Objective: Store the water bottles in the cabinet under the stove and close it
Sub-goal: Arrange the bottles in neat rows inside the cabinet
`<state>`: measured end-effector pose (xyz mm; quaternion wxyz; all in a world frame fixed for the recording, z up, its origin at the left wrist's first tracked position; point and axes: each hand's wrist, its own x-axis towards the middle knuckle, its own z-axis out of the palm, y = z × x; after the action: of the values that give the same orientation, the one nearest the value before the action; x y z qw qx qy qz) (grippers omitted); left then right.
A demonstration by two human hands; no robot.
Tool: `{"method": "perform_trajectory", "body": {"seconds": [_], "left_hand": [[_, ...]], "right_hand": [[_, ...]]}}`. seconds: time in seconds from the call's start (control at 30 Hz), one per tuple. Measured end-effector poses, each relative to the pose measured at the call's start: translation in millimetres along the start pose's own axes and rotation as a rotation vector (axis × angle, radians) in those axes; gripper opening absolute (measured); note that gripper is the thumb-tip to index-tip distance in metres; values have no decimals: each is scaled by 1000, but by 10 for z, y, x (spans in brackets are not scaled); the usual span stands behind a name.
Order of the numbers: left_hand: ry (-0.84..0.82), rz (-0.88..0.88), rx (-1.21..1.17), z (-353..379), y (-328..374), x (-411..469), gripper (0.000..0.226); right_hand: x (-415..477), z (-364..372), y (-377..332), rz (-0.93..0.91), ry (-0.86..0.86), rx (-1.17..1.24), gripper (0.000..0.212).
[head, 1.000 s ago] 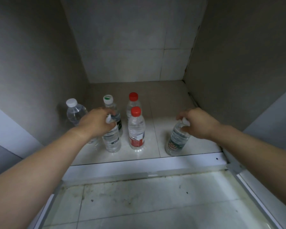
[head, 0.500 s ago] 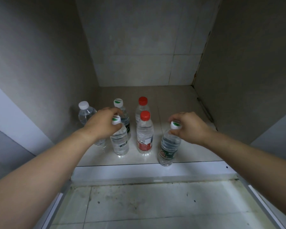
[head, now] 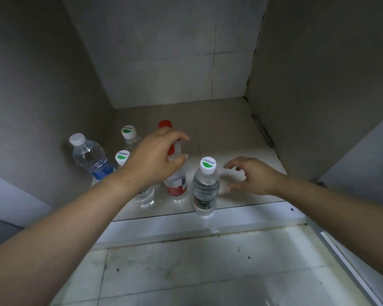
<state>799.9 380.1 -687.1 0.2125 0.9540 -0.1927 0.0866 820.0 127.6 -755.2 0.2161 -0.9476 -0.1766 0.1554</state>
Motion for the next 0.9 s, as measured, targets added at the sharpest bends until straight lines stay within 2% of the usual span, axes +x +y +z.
{"method": "perform_trajectory", "body": {"seconds": [0.23, 0.37, 0.47, 0.6, 0.9], "left_hand": [[-108, 62, -93, 330, 228, 62, 31], [-141, 31, -227, 410, 191, 69, 17], [-149, 14, -320, 442, 184, 23, 16], [-181, 12, -359, 487, 202, -18, 32], [-121, 77, -170, 523, 144, 22, 48]], "right_hand": [[21, 754, 498, 28, -99, -190, 73], [40, 899, 639, 58, -118, -225, 71], [44, 946, 704, 71, -127, -230, 69], [51, 957, 725, 52, -132, -259, 68], [-28, 918, 679, 72, -185, -232, 68]]}}
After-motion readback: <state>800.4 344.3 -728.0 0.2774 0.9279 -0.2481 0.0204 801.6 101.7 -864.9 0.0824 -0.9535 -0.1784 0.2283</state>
